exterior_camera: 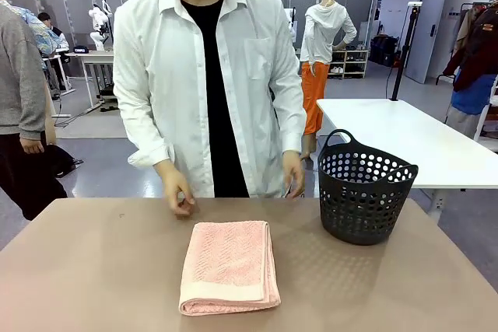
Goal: Fold the towel.
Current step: Pick up the 100 cm Hotel Towel and place it on the left side of the table.
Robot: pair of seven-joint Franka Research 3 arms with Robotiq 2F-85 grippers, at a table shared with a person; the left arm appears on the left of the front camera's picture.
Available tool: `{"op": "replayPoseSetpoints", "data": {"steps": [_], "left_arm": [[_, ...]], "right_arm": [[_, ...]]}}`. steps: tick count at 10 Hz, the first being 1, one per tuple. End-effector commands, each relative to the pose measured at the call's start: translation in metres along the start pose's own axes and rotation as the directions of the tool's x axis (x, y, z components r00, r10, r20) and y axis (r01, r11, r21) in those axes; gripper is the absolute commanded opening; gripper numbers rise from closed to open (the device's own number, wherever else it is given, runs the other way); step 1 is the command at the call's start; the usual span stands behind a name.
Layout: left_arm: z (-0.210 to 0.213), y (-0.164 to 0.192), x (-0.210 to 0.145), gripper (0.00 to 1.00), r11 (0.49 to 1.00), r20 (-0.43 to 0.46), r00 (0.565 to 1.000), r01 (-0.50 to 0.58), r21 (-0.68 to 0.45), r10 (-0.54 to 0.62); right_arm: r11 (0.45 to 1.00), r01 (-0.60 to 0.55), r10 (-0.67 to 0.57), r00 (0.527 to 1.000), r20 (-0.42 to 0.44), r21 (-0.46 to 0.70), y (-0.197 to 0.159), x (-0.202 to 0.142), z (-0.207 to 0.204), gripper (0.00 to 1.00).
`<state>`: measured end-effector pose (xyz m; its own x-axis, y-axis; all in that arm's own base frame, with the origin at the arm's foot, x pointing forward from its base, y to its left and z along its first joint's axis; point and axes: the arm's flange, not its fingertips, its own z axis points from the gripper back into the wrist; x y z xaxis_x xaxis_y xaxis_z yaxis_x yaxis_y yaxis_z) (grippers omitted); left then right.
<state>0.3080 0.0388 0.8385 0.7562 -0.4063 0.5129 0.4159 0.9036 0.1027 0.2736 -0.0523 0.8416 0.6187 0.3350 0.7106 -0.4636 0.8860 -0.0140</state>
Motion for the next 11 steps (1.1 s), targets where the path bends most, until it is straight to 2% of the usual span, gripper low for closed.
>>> {"op": "replayPoseSetpoints", "data": {"steps": [1,8,9,11], "left_arm": [[0.002,0.001,0.000,1.00,1.000,-0.005,1.000,0.013,-0.001,-0.013],[0.000,0.000,0.000,1.00,1.000,0.000,1.000,0.000,0.000,0.000],[-0.010,0.005,0.000,1.00,0.997,-0.012,0.999,-0.047,-0.061,0.047],[-0.055,-0.009,-0.005,1.00,0.990,-0.051,0.995,-0.096,-0.103,0.091]], "right_arm": [[1.000,0.001,-0.001,1.000,-0.002,0.003,0.000,0.001,0.001,1.00],[1.000,0.001,-0.001,1.000,-0.002,0.003,0.000,0.001,0.001,1.00],[1.000,0.001,-0.001,1.000,-0.002,0.003,0.000,0.001,0.001,1.00],[1.000,0.001,-0.001,1.000,-0.002,0.003,0.000,0.001,0.001,1.00]]}}
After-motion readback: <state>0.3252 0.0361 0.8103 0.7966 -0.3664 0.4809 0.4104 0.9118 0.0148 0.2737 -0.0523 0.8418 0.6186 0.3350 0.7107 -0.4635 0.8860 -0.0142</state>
